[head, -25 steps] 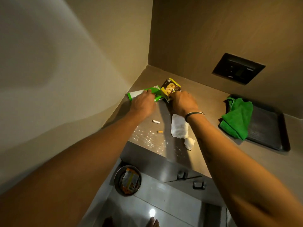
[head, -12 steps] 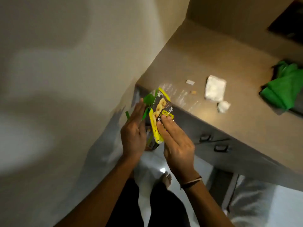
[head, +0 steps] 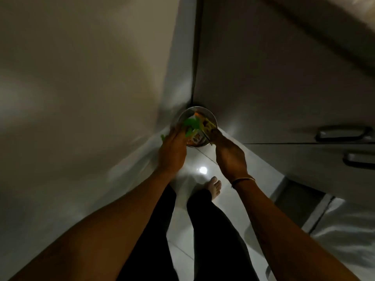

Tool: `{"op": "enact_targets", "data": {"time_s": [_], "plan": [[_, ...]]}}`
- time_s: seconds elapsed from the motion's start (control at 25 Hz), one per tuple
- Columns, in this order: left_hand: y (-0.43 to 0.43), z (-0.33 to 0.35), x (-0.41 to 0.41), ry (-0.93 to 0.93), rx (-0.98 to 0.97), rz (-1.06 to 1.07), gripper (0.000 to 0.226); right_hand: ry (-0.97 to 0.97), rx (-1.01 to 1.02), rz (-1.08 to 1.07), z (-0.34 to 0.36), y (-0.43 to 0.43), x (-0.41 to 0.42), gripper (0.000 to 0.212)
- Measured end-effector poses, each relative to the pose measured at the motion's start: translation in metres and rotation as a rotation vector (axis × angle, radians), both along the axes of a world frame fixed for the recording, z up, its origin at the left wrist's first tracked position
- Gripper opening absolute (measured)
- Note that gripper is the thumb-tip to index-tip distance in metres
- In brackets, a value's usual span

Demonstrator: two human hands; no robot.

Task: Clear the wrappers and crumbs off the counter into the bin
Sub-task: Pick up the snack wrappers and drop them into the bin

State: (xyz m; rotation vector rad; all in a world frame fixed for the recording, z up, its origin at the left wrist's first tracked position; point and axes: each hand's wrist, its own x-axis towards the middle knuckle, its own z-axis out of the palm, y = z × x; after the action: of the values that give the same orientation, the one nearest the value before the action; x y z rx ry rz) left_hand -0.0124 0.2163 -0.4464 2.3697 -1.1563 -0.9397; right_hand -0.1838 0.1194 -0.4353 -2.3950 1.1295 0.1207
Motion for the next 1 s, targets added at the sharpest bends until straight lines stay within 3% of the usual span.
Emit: {"op": "enact_targets", "data": {"time_s": [0.12, 0.24, 0.36, 0.44, 0.56, 0.68, 0.88, 1.0], "plan": [[-0.034, -0.102, 0.014, -0.024, 0.022, -0.114, 0.071, 0.025, 0.009, 0.057, -0.098, -0.028, 0.018, 0.058], [-0.058, -0.167, 0.022, 0.033, 0.024, -0.278, 0.069, 0.141, 0.025, 0.205, -0.165, -0.05, 0.031, 0.058], [-0.063, -0.205, 0.034, 0.065, 0.146, -0.398, 0.075, 0.382, -0.009, 0.505, -0.211, -0.056, 0.038, 0.059], [-0.063, -0.205, 0.038, 0.088, 0.178, -0.478, 0.079, 0.447, -0.023, 0.542, -0.214, -0.053, 0.039, 0.06], [-0.062, -0.18, 0.038, 0.107, 0.17, -0.509, 0.078, 0.412, -0.003, 0.332, -0.189, -0.041, 0.03, 0.064], [-0.049, -0.13, 0.028, -0.053, 0.178, -0.543, 0.082, 0.313, 0.027, 0.228, -0.131, -0.022, 0.012, 0.069], [-0.026, 0.001, 0.006, -0.16, 0.121, -0.557, 0.094, 0.241, -0.035, 0.096, 0.008, -0.002, 0.001, 0.075], [-0.022, 0.103, -0.005, -0.23, 0.027, -0.507, 0.086, 0.145, -0.088, -0.062, 0.107, -0.004, -0.012, 0.074]]}}
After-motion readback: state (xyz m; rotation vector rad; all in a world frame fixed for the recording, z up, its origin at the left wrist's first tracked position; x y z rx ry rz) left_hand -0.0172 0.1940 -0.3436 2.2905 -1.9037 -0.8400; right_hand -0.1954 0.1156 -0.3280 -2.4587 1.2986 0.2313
